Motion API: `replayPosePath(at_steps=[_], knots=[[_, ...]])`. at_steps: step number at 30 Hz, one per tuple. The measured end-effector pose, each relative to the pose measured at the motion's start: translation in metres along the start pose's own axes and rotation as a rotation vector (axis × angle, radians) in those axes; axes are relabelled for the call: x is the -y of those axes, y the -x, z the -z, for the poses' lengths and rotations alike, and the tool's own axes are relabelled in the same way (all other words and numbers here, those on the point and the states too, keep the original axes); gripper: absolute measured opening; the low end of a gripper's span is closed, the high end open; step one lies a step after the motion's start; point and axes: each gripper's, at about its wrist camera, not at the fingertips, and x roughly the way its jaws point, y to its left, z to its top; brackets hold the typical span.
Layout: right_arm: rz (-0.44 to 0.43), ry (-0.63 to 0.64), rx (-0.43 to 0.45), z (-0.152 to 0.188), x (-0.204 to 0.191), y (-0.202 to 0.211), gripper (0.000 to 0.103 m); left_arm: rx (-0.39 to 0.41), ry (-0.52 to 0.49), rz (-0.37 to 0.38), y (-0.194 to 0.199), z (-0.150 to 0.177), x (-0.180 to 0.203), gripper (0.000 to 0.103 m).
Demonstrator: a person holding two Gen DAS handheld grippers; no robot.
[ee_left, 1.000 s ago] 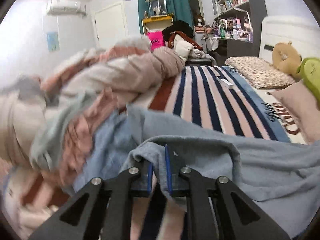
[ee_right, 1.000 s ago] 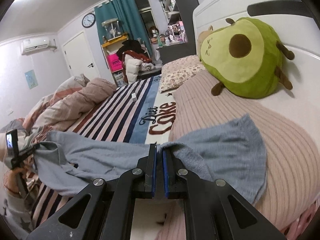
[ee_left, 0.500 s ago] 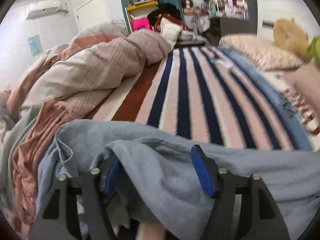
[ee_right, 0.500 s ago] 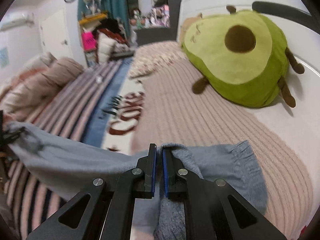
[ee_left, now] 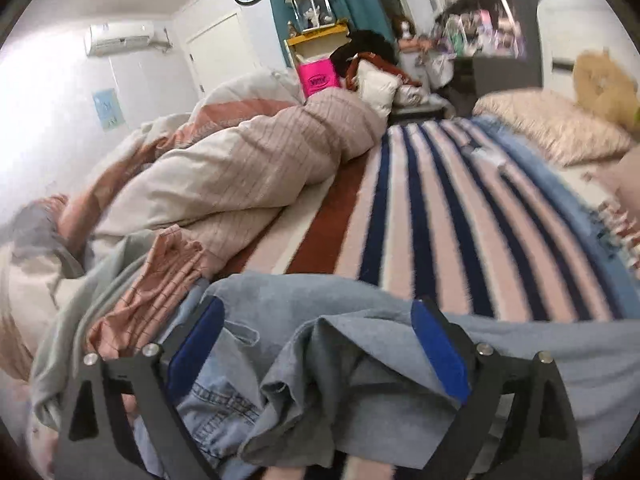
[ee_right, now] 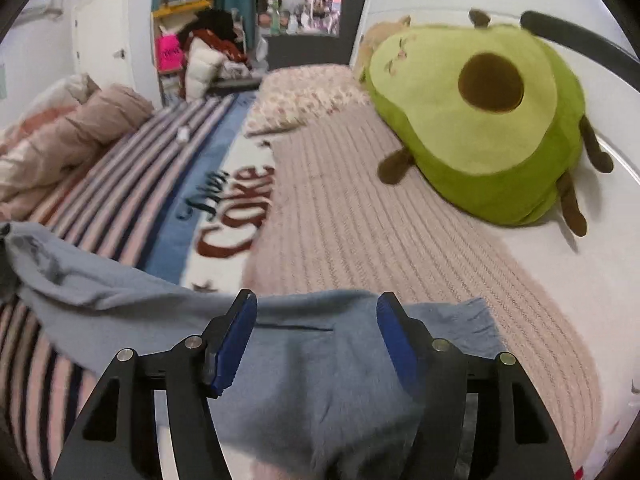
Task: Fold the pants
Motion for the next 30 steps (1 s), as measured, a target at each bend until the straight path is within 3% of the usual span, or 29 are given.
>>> replayPosePath(at_steps=[3,5,7,9,13,17,21,23,25,30], knots=[[-0.125,0.004,-0.004,0.000,-0.017,0.015,0.057,0.028,-0.004,0.205,0.024,-0.004,0.009,0.093],[-0.202,0.026,-0.031,0.003,-0.037,0.014,0.045,0.005,-0.022,0.363,0.031,-0.001,0.026,0.093],[-0.273,0.045,-0.081,0.008,-0.058,0.003,0.025,-0.034,-0.085,0.543,0.034,0.004,0.050,0.092],[-0.334,0.064,-0.137,0.017,-0.081,-0.015,0.017,-0.083,-0.113,0.694,0.032,0.009,0.067,0.092],[-0.361,0.093,-0.215,0.029,-0.109,-0.056,0.017,-0.091,-0.204,0.858,0.038,0.019,0.084,0.092],[-0.342,0.094,-0.259,0.031,-0.110,-0.085,0.014,-0.130,-0.248,0.865,0.027,0.025,0.092,0.092],[-0.291,0.059,-0.238,0.019,-0.096,-0.105,0.011,-0.207,-0.239,0.821,0.000,0.035,0.106,0.092],[-0.262,0.043,-0.225,0.012,-0.088,-0.114,0.011,-0.192,-0.243,0.745,-0.012,0.038,0.111,0.092],[-0.233,0.041,-0.208,0.007,-0.083,-0.118,0.011,-0.167,-0.253,0.600,-0.028,0.040,0.119,0.092],[-0.177,0.036,-0.164,-0.002,-0.073,-0.113,0.011,-0.079,-0.285,0.370,-0.051,0.042,0.137,0.088]])
